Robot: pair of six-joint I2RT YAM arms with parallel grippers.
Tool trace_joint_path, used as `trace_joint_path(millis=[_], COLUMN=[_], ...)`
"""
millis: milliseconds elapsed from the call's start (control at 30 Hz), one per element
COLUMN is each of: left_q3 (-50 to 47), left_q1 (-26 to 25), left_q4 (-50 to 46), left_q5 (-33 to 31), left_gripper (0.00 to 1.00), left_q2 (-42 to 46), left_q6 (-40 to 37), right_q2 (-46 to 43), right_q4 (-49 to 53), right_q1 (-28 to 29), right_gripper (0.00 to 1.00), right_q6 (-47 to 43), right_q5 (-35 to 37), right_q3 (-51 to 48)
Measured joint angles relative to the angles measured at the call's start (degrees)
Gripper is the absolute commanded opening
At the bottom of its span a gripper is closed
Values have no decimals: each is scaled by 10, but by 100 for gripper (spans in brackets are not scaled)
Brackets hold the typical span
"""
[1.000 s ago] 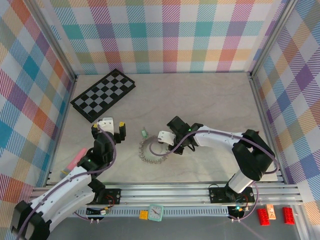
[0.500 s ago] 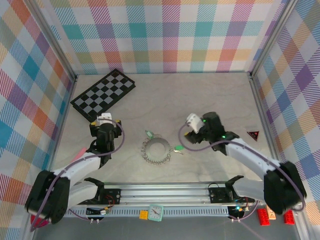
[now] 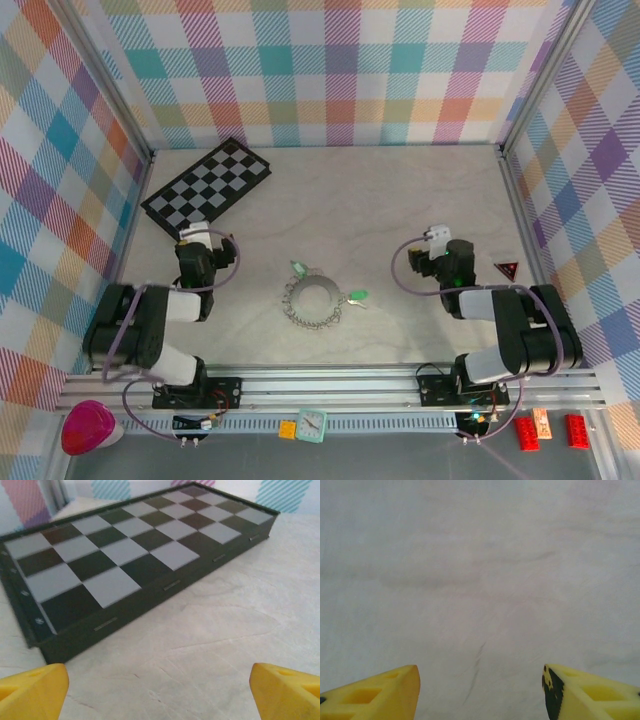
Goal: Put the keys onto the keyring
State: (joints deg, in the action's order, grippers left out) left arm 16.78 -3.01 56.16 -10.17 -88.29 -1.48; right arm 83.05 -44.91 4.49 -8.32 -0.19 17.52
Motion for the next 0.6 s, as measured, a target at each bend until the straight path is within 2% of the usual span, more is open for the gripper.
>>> trace_joint_path(millis=[67,133,300,467,533,567,600], left_q3=[-6,2,53,56,58,59,60], left_q1=[3,3,-26,-29,-22,-19,-17], left_q4=[-7,-18,-38,-54,-66,-70,-71], left_q5=[29,40,-5,-8,-1,1,2], left_gripper=[100,100,100,100,100,100,100], left_q2=[-24,-24,-24,-24,-24,-24,-24], left_q6=[0,4,3,2,2,2,2], right_q2=[30,44,47,47,47,47,47], right_q4=[-49,-43,-30,-25,-22,-21,-19], right_q1=[-26,-37,-49,-52,-52,-52,-52], right_gripper=[66,69,72,77,82,97,99], right_q6=[17,29,59,71,75,76,79], right_q5=[-19,-30,-51,-55,-57,-57,-57], right_q3=[7,18,51,57,57,57,57])
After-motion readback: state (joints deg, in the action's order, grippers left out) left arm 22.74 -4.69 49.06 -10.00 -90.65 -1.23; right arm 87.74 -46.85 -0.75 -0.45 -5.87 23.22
